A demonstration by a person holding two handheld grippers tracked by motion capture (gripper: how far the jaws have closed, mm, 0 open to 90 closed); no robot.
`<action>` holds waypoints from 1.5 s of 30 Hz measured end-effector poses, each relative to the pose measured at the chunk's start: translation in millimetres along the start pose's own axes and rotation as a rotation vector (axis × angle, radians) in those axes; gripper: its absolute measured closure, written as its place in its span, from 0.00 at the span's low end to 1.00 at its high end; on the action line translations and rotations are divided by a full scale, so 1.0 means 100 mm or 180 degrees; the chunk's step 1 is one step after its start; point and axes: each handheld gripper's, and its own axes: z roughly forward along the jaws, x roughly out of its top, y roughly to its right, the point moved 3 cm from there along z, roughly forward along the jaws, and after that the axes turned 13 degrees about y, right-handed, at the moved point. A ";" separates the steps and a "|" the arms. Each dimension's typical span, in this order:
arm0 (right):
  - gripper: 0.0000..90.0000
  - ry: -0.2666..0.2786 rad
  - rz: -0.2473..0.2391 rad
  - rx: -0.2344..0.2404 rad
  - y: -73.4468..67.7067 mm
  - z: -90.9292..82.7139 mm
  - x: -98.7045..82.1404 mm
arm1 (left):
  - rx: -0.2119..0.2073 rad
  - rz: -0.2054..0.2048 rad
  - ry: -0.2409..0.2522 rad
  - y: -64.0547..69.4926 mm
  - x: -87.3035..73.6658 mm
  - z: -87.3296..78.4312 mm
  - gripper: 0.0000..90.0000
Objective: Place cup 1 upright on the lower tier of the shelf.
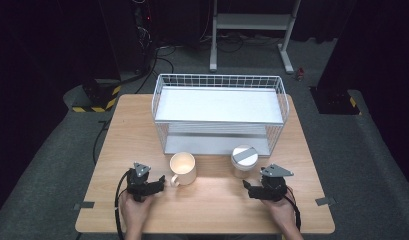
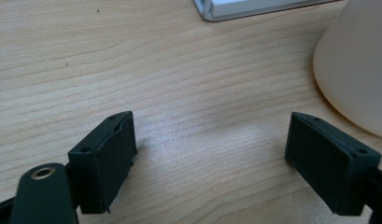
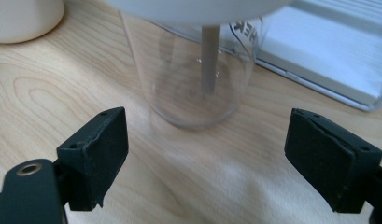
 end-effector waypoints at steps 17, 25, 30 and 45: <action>0.13 0.0071 -0.0007 -0.0017 -0.05 0.26 0.17 | 0.0000 0.0000 0.0000 0.00 0.00 0.00 0.19; 0.14 0.0143 0.0006 -0.0057 -0.06 0.35 0.18 | 0.0001 0.0000 0.0001 0.00 0.00 0.00 0.19; 0.15 0.0160 -0.0043 -0.0041 -0.07 0.39 0.18 | 0.0003 -0.0001 0.0006 0.00 0.00 0.00 0.19; 0.20 0.0154 -0.0194 -0.0102 -0.11 0.44 0.20 | 0.0003 0.0000 0.0005 0.00 0.00 0.00 0.19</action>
